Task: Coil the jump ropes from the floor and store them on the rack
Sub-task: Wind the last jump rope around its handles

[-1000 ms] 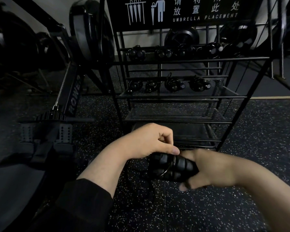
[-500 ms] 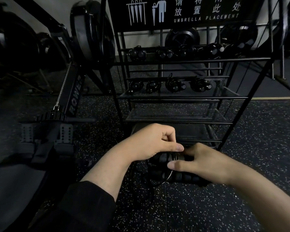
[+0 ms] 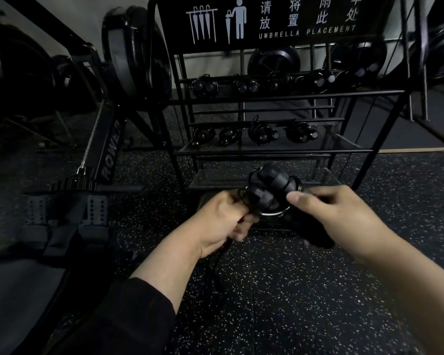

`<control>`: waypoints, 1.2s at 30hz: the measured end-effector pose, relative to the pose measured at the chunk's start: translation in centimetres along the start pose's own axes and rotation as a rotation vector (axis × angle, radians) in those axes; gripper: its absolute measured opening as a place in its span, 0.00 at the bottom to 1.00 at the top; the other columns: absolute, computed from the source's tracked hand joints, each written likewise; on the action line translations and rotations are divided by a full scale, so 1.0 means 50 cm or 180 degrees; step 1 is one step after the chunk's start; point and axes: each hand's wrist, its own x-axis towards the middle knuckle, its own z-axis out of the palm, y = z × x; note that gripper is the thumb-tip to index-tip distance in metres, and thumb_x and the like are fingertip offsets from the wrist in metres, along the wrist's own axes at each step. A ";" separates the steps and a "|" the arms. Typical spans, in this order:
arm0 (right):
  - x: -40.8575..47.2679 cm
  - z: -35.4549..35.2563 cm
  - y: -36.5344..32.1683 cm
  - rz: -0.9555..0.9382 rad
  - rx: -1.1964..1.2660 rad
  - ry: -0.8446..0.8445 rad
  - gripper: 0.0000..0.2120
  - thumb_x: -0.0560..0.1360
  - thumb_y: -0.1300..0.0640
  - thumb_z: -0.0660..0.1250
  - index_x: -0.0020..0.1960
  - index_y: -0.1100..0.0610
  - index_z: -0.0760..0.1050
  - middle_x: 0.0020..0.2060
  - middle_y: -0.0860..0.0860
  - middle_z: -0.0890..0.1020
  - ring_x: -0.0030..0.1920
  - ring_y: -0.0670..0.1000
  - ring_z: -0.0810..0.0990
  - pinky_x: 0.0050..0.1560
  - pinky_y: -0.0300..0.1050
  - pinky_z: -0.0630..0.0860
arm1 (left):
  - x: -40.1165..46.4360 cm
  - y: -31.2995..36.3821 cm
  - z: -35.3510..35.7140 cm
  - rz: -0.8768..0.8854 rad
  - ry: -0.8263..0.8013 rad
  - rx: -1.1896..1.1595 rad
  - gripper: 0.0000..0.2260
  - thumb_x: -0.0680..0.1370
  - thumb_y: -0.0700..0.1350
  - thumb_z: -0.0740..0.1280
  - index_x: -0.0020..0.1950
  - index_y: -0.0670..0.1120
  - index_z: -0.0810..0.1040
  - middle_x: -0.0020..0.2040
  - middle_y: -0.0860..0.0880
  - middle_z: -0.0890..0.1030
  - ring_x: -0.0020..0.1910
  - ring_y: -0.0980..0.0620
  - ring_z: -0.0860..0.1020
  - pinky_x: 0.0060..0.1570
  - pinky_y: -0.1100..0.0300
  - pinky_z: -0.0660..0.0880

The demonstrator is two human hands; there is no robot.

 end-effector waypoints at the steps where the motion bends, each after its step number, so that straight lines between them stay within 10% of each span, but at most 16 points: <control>1: 0.003 -0.003 0.002 -0.0001 -0.0093 0.0166 0.21 0.69 0.39 0.73 0.41 0.59 0.82 0.31 0.60 0.83 0.27 0.62 0.81 0.27 0.45 0.76 | 0.002 -0.001 0.003 -0.0098 0.0073 0.0118 0.18 0.87 0.43 0.57 0.39 0.52 0.77 0.31 0.53 0.67 0.26 0.58 0.61 0.29 0.61 0.59; 9: 0.029 -0.009 0.041 0.0321 -0.1191 0.0742 0.23 0.72 0.31 0.68 0.37 0.52 0.77 0.18 0.46 0.68 0.19 0.48 0.65 0.24 0.41 0.61 | 0.004 0.013 0.024 -0.0094 0.0310 0.2592 0.13 0.84 0.47 0.60 0.47 0.44 0.81 0.35 0.52 0.79 0.29 0.56 0.71 0.31 0.59 0.66; 15: 0.042 0.004 0.070 0.0433 -0.2370 0.0508 0.25 0.72 0.29 0.66 0.38 0.51 0.77 0.28 0.51 0.80 0.32 0.52 0.80 0.29 0.46 0.73 | -0.022 0.045 0.033 0.0133 -0.0030 0.3787 0.10 0.81 0.49 0.63 0.49 0.47 0.83 0.37 0.55 0.77 0.40 0.52 0.79 0.40 0.54 0.77; 26: 0.018 0.025 0.049 -0.0020 -0.2236 -0.1385 0.30 0.63 0.21 0.65 0.39 0.48 0.79 0.28 0.46 0.76 0.27 0.43 0.71 0.32 0.45 0.70 | -0.046 0.070 -0.006 0.0409 -0.0709 0.2955 0.05 0.81 0.52 0.69 0.48 0.54 0.84 0.44 0.58 0.84 0.44 0.61 0.80 0.49 0.57 0.77; 36: -0.009 0.010 0.022 -0.0166 -0.0009 -0.1865 0.23 0.65 0.33 0.75 0.41 0.54 0.84 0.35 0.58 0.86 0.33 0.56 0.84 0.34 0.44 0.80 | -0.037 0.053 -0.023 0.0575 -0.0482 0.0757 0.07 0.75 0.47 0.74 0.39 0.49 0.79 0.29 0.56 0.76 0.27 0.60 0.71 0.30 0.70 0.67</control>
